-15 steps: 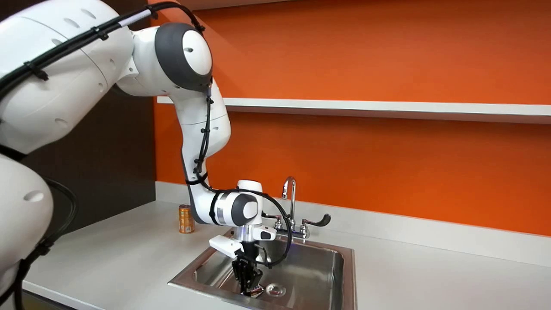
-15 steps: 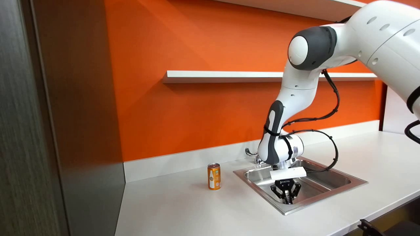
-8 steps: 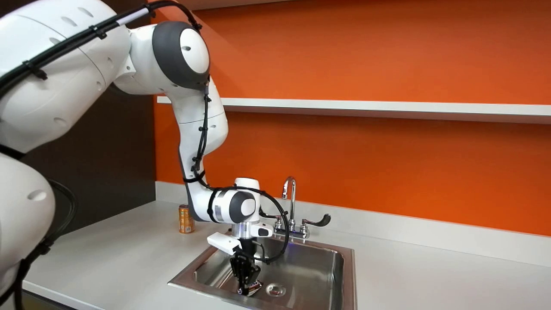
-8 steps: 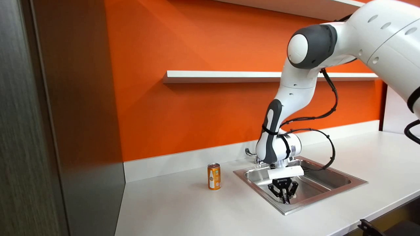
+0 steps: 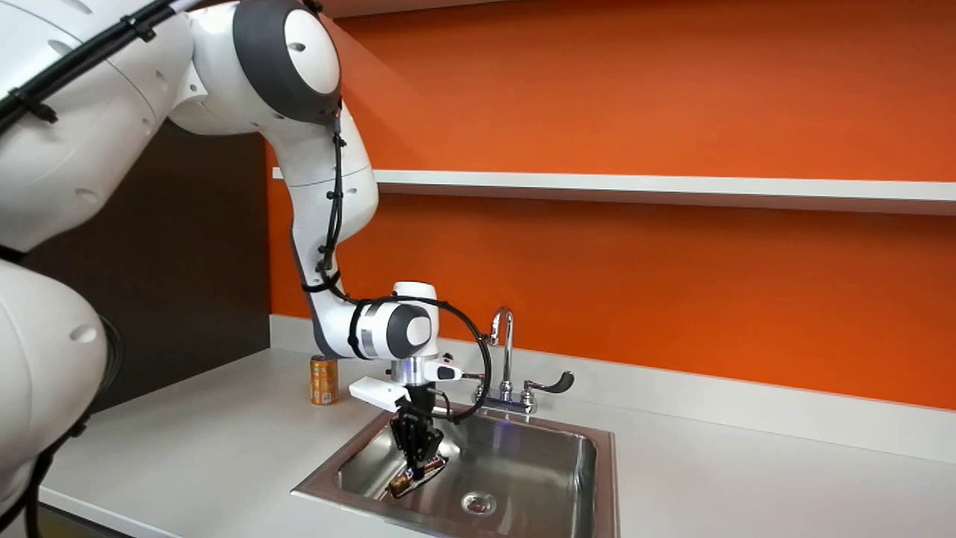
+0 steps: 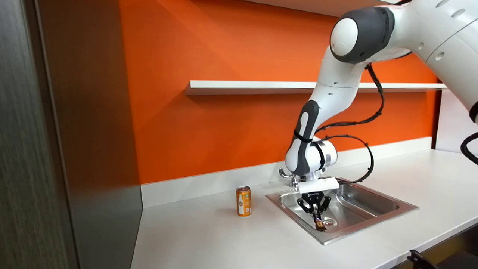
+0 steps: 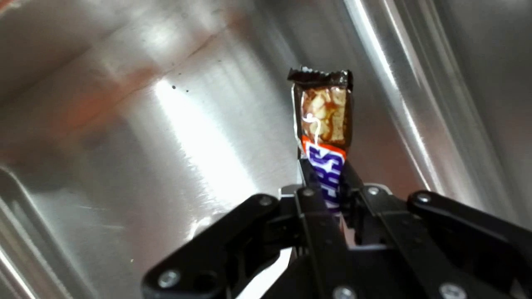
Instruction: Put the chocolate bar on the left counter
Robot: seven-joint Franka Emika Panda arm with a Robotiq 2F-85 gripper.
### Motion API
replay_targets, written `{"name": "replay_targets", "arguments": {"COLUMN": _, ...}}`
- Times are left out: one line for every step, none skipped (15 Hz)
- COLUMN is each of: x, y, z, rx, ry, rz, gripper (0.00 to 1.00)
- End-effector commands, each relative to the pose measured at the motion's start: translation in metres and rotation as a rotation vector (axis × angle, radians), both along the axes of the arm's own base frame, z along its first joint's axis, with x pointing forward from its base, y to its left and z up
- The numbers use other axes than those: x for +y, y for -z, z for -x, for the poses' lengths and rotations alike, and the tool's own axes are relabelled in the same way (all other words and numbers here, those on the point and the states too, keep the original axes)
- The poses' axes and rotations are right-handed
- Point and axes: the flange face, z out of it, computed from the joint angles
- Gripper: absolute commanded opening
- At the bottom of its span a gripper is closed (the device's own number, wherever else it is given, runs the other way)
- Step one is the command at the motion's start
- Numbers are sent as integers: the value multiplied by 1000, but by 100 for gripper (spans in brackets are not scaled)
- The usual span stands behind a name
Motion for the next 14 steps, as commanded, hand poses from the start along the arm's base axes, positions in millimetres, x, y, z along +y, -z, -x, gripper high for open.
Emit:
{"name": "replay_targets", "arguments": {"x": 8, "y": -37, "z": 14, "rx": -11, "ry": -15, "rz": 13, "gripper": 4}}
{"name": "replay_targets", "arguments": {"x": 10, "y": -44, "z": 16, "rx": -16, "ry": -25, "rz": 13, "gripper": 4}}
{"name": "replay_targets", "arguments": {"x": 12, "y": -52, "z": 19, "rx": -23, "ry": -34, "rz": 16, "gripper": 4}}
{"name": "replay_targets", "arguments": {"x": 15, "y": -59, "z": 21, "rx": -25, "ry": -48, "rz": 18, "gripper": 4}}
{"name": "replay_targets", "arguments": {"x": 17, "y": -66, "z": 23, "rx": -26, "ry": -65, "rz": 21, "gripper": 4}}
{"name": "replay_targets", "arguments": {"x": 20, "y": -72, "z": 25, "rx": -27, "ry": -84, "rz": 22, "gripper": 4}}
{"name": "replay_targets", "arguments": {"x": 24, "y": -79, "z": 28, "rx": -33, "ry": -115, "rz": 25, "gripper": 4}}
{"name": "replay_targets", "arguments": {"x": 28, "y": -85, "z": 30, "rx": -31, "ry": -157, "rz": 24, "gripper": 4}}
{"name": "replay_targets", "arguments": {"x": 31, "y": -90, "z": 31, "rx": -28, "ry": -194, "rz": 23, "gripper": 4}}
{"name": "replay_targets", "arguments": {"x": 36, "y": -94, "z": 33, "rx": -21, "ry": -229, "rz": 24, "gripper": 4}}
{"name": "replay_targets", "arguments": {"x": 41, "y": -98, "z": 34, "rx": -12, "ry": -268, "rz": 25, "gripper": 4}}
{"name": "replay_targets", "arguments": {"x": 48, "y": -102, "z": 36, "rx": -1, "ry": -310, "rz": 24, "gripper": 4}}
{"name": "replay_targets", "arguments": {"x": 57, "y": -105, "z": 37, "rx": 12, "ry": -363, "rz": 22, "gripper": 4}}
{"name": "replay_targets", "arguments": {"x": 65, "y": -107, "z": 38, "rx": 20, "ry": -408, "rz": 28, "gripper": 4}}
